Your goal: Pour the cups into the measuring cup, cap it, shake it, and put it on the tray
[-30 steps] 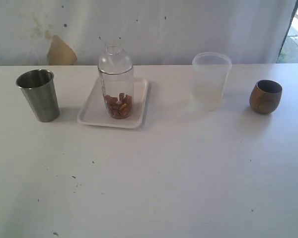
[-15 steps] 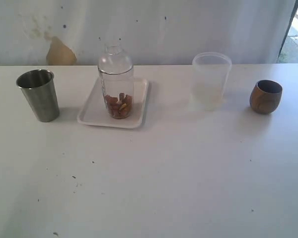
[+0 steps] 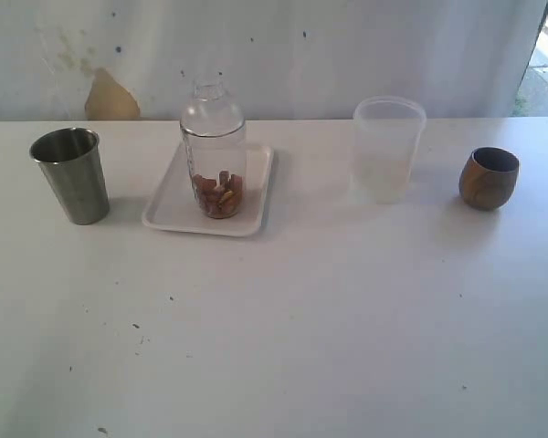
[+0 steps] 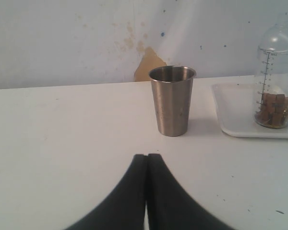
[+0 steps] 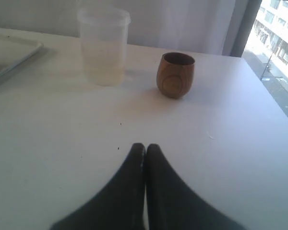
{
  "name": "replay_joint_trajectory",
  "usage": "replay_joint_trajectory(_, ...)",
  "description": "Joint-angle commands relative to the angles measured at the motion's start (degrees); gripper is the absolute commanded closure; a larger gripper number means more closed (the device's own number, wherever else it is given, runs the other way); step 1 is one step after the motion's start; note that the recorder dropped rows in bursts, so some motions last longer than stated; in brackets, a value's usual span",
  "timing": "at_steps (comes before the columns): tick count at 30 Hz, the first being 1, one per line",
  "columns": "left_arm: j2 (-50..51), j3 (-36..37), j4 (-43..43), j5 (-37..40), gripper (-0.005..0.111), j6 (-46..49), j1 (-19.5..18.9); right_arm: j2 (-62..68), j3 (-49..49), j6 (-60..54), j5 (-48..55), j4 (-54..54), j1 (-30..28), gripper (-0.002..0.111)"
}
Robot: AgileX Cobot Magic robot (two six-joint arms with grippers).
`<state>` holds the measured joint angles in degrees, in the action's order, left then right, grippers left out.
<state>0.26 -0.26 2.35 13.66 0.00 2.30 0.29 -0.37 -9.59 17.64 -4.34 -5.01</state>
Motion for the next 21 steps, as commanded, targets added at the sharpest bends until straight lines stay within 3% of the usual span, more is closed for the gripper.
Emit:
replay_joint_trajectory(1, -0.26, 0.26, -0.21, -0.35, 0.107, 0.00, 0.09, -0.29, 0.37, -0.22, 1.10, 0.05, -0.18, 0.108)
replay_joint_trajectory(21, -0.26, 0.26, -0.21, -0.35, 0.107, 0.00, 0.09, -0.29, 0.37, -0.22, 2.74, -0.13, -0.18, 0.108)
